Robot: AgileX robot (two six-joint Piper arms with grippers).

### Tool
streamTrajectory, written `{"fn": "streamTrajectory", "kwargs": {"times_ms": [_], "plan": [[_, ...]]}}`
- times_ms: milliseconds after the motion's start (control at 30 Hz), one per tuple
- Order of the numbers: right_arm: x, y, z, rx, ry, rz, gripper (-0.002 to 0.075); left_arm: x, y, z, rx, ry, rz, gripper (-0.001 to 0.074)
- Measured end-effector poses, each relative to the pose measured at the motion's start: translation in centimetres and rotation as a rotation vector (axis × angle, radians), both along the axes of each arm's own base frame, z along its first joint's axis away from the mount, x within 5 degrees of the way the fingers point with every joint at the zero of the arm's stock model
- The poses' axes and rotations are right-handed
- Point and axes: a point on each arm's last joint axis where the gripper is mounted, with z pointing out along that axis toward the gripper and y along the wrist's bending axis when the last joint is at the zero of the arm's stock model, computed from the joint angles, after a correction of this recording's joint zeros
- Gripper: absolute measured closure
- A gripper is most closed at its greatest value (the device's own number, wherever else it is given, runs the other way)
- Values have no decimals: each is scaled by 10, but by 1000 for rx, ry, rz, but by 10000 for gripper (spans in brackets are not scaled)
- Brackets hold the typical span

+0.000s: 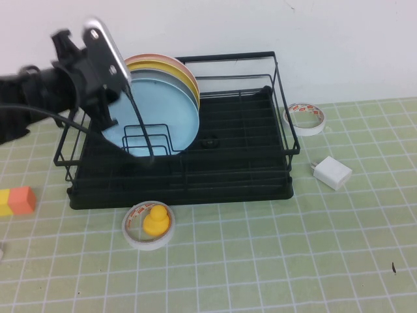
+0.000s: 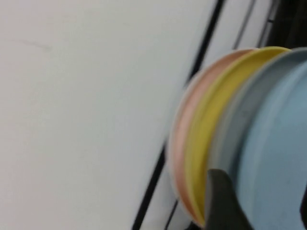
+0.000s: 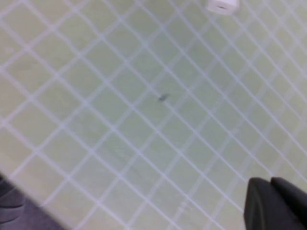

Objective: Place plate on rack

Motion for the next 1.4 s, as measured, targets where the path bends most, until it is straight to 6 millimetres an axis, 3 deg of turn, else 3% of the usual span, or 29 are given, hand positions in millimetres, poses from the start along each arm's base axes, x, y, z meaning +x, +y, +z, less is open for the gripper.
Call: {"fn": "streamTrajectory", "kwargs": {"times_ms": [133,267,367,567,800,967,1200,1400], "plan": [[3,-9,4,-16,-58,-115,727,-14,8,33,-140,-16,109,538],[1,-12,11,64,-148,-154,727,-36,20,73,-408,-20,251,684],[-3,-12,19,145,-231,-134,727,-61,28,104,-633,-37,323,720],[-16,-12,11,269,-281,-87,727,-117,40,130,-899,-38,363,734],[-32,-16,-34,325,-228,-72,727,-177,48,131,-984,-52,329,735],[-38,-17,-60,368,-186,-87,727,-208,51,122,-1060,-29,309,735],[-39,-11,-84,403,-107,-87,727,-243,57,95,-1002,-39,310,735],[-39,-9,-85,430,-106,-80,727,-275,62,75,-990,-69,296,735]]}}
